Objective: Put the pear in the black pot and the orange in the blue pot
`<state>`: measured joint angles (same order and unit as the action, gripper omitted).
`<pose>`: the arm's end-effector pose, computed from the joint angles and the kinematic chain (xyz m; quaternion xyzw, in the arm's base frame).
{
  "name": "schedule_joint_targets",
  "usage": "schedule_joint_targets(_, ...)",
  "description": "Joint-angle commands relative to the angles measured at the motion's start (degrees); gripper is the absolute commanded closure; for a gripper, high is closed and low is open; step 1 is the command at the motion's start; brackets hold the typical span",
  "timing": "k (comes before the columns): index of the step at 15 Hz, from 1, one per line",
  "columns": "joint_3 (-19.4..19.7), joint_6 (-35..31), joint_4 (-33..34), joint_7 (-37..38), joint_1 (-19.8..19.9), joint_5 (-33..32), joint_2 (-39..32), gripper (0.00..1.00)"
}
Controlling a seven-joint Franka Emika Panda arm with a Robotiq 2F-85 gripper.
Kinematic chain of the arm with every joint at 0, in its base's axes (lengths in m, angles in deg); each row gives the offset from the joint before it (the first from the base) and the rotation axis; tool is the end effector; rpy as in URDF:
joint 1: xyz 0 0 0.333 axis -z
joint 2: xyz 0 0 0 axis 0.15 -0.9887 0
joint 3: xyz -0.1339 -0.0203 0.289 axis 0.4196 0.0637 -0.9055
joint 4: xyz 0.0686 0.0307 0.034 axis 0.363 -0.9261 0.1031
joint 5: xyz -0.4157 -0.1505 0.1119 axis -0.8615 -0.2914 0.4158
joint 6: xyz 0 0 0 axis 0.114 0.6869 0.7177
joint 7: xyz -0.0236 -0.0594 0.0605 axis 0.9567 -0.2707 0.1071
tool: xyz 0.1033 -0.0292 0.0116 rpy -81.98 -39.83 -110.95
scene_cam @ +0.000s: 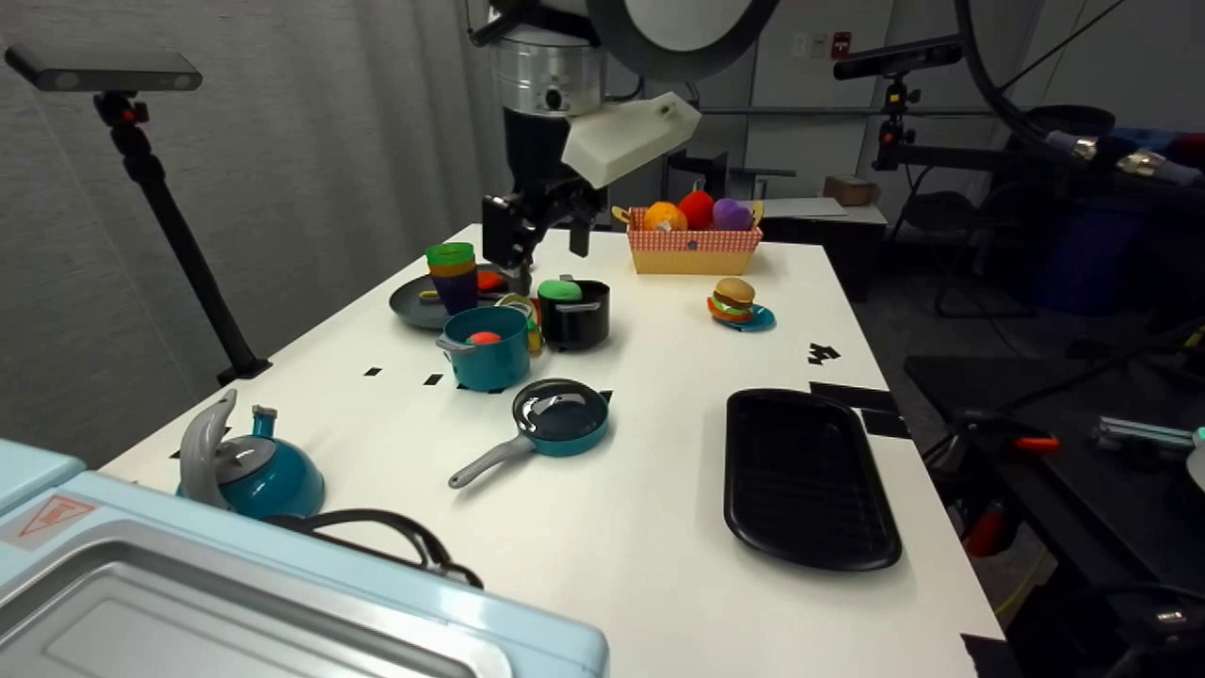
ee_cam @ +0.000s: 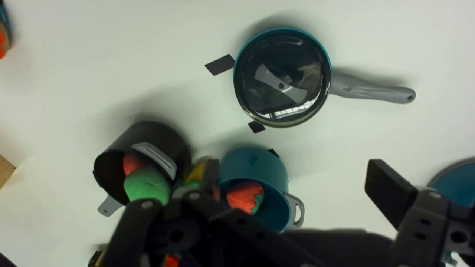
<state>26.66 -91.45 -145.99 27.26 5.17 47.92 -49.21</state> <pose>0.6996 -0.1056 0.2826 0.9545 -0.2676 0.0895 0.0967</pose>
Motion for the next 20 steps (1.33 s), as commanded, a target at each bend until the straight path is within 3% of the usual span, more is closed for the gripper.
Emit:
schedule_joint_targets(1, -0.5, -1.5, -14.0, -0.3, -1.5, -3.8, 11.1, 0.0)
schedule_joint_targets(8, -3.7, -1.5, -26.2, 0.9, -0.2, -8.5, 21.6, 0.0)
schedule_joint_targets(12, -4.4, -7.4, -30.8, 6.2, 1.3, -12.3, 26.0, 0.0)
schedule_joint_targets(16, -5.4, -9.2, -34.1, 6.7, 3.2, -12.4, 29.5, 0.0)
schedule_joint_targets(17, -6.1, -7.6, -30.2, 5.3, 3.3, -10.9, 25.2, 0.0)
schedule_joint_targets(20, -6.7, -7.6, -30.4, 5.3, 4.0, -10.9, 25.3, 0.0)
